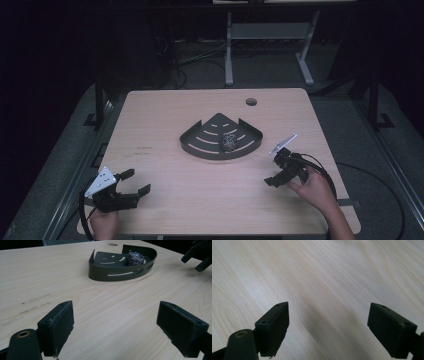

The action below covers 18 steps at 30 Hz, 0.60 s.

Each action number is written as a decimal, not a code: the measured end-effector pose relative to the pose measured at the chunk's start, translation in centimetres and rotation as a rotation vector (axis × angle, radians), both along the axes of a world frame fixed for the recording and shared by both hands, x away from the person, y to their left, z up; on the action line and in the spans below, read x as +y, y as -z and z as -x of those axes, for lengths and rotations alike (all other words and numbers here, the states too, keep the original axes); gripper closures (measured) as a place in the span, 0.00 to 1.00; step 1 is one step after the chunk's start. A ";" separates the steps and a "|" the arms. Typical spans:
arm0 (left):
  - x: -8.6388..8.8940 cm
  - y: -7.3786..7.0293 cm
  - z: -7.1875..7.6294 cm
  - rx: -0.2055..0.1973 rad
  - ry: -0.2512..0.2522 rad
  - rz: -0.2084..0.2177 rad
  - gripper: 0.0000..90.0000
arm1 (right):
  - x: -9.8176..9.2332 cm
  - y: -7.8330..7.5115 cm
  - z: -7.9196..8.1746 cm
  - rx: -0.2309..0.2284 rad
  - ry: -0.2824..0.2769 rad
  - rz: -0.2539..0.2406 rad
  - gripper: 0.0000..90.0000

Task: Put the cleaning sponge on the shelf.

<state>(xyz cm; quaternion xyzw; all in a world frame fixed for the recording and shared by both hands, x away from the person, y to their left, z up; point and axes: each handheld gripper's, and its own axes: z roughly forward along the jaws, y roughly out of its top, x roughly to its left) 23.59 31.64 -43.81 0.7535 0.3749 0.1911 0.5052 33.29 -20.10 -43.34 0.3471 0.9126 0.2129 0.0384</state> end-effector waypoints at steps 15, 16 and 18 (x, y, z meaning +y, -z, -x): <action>-0.1 0.0 0.0 0.000 0.001 -0.001 0.15 | -1.1 0.2 1.4 -0.008 0.018 -0.020 0.19; -0.1 0.0 0.0 -0.001 0.001 0.000 0.15 | -1.1 0.2 1.6 -0.010 0.018 -0.021 0.19; -0.1 0.0 0.0 -0.001 0.002 -0.001 0.15 | -1.2 0.3 1.7 -0.011 0.022 -0.024 0.19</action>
